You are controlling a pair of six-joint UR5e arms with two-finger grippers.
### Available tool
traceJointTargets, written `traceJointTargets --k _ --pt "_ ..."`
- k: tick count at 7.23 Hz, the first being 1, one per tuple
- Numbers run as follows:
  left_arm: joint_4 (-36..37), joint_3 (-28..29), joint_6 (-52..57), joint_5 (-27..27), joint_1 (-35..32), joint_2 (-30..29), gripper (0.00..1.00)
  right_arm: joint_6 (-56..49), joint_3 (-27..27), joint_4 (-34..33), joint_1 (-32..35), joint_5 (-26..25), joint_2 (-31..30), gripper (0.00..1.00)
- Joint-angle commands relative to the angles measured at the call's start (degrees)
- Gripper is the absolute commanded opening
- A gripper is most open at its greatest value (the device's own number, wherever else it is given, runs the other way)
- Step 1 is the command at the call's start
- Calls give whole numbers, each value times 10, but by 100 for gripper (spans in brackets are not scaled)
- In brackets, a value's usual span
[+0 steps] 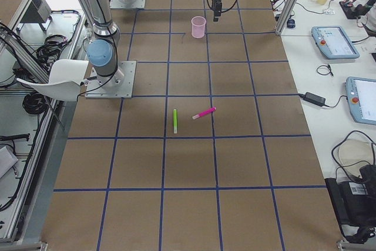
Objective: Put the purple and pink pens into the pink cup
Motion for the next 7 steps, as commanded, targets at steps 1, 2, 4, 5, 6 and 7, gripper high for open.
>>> traceJointTargets --k 1,2,4,5,6,7 --pt "-3 1 -1 0 1 1 100 -2 0 0 0 0 1 100" --pt "-3 1 -1 0 3 1 100 4 0 0 0 0 0 100" --pt "-2 1 -1 0 4 1 100 -7 4 1 1 -5 -1 100" --pt "0 2 -4 -3 7 0 100 -18 8 -3 -3 -2 1 100" --pt "0 1 -5 -4 29 -1 100 -37 10 -4 -4 -5 2 100" --pt "0 0 -13 -4 42 -1 100 -73 11 -4 -25 -7 4 100"
